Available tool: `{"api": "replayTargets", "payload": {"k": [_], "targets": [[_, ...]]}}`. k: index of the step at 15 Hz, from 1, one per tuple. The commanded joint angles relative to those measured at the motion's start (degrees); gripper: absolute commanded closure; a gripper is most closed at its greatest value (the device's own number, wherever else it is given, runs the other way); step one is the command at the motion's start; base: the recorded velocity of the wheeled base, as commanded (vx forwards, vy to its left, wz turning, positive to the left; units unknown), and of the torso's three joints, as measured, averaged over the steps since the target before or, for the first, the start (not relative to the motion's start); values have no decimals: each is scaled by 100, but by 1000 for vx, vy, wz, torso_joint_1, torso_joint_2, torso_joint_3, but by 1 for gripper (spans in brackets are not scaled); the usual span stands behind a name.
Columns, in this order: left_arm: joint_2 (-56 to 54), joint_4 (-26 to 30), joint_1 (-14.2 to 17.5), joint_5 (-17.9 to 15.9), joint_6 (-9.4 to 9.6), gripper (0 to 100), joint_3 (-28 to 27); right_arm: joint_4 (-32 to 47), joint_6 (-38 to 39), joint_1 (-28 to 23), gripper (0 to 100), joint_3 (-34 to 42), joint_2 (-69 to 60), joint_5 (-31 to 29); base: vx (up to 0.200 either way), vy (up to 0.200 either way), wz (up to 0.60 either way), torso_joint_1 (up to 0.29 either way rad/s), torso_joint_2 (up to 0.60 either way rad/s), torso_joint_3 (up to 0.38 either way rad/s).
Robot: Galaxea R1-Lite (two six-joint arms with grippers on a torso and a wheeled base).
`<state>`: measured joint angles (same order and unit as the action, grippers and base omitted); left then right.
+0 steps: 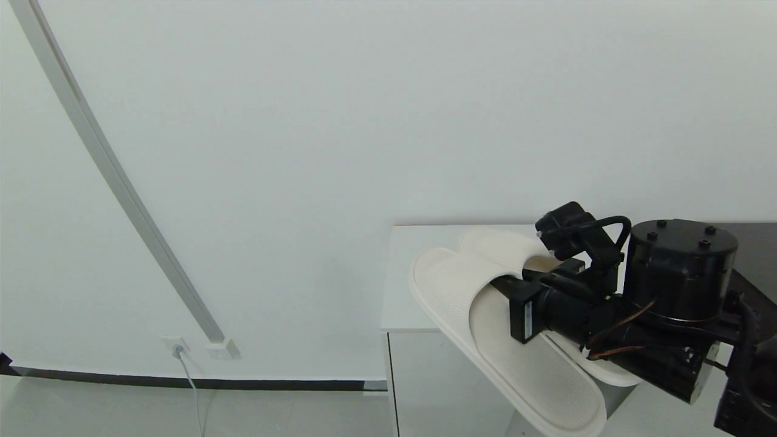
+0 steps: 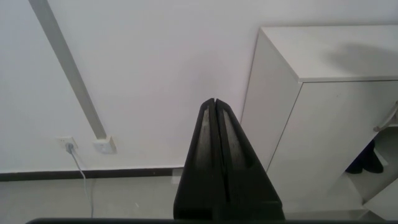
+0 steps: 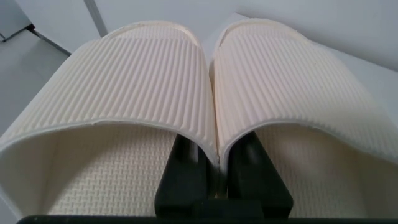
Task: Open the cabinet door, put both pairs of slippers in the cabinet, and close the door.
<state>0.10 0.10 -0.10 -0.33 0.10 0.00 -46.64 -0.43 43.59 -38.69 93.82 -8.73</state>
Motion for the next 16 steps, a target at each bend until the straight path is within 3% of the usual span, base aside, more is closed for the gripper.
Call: {"api": "replayTargets", "payload": {"k": [1,7,10,16], "targets": [[8,-1,1,-2,-54,100,-9,6,-1,26,100,28,-13,3,-200,0,0,2,7,2],[8,-1,1,15,-62,100,0,6,-72,62,100,239,-171,-6,-200,0,0,0,4,2],[8,-1,1,15,-62,100,0,6,-98,97,100,319,-206,12,0,0,0,0,0,0],[8,-1,1,15,-62,100,0,15,-80,105,100,503,-356,679,0,0,0,0,0,0]]}}
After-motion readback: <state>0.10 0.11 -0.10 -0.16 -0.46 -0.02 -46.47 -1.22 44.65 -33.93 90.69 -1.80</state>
